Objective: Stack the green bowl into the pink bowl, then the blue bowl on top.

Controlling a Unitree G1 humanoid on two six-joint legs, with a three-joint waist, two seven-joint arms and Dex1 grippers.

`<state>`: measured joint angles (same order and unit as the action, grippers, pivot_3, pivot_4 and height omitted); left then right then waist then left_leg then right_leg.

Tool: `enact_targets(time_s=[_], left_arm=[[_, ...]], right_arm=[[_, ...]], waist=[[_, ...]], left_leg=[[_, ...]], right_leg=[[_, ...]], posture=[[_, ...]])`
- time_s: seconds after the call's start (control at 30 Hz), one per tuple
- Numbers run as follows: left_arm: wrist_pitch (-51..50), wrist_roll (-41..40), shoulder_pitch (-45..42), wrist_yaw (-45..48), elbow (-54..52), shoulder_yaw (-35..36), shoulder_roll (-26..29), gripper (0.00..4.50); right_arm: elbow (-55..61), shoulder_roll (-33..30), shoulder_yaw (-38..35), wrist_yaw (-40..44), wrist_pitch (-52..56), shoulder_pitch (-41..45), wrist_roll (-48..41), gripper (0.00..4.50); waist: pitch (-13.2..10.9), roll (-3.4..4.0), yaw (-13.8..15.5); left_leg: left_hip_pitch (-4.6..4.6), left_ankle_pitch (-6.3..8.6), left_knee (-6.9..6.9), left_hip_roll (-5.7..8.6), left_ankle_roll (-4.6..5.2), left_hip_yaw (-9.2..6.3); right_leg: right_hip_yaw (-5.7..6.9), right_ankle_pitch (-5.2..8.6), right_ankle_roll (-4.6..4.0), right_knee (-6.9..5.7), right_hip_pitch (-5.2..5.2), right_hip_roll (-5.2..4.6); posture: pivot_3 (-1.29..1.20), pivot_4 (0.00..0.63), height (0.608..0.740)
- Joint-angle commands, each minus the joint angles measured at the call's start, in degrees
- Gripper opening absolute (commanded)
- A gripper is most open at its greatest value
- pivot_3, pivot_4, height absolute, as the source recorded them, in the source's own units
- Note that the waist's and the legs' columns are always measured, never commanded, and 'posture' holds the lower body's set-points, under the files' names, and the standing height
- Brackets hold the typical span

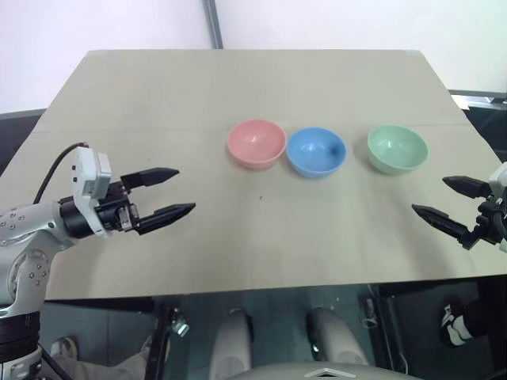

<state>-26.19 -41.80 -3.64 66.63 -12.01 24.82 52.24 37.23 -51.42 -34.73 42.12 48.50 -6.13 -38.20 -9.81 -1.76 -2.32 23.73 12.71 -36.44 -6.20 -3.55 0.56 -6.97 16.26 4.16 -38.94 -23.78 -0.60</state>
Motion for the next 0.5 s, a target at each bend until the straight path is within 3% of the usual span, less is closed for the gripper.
enact_targets(time_s=[0.03, 0.5], left_arm=[[-0.3, -0.8, -1.0, -0.1, -0.9, 0.6, 0.2, 4.50], [-2.2, -1.7, -3.0, -3.2, -3.6, -1.7, -2.2, 4.50]], right_arm=[[1.3, -0.6, -1.3, -0.7, -0.9, 1.0, -0.3, 4.48], [0.7, 0.4, 8.2, -2.8, -4.3, 6.8, 1.5, 4.48]], waist=[[0.0, 0.00, 0.0], [0.0, 0.00, 0.0]], left_leg=[[0.00, 0.00, 0.00, 0.00, 0.00, 0.00], [-0.01, 0.00, -0.02, 0.00, 0.00, -0.01]], right_leg=[[0.00, 0.00, 0.00, 0.00, 0.00, 0.00], [0.00, -0.01, 0.00, -0.03, 0.02, 0.00]], posture=[[0.00, 0.150, 0.740], [0.00, 0.150, 0.740]])
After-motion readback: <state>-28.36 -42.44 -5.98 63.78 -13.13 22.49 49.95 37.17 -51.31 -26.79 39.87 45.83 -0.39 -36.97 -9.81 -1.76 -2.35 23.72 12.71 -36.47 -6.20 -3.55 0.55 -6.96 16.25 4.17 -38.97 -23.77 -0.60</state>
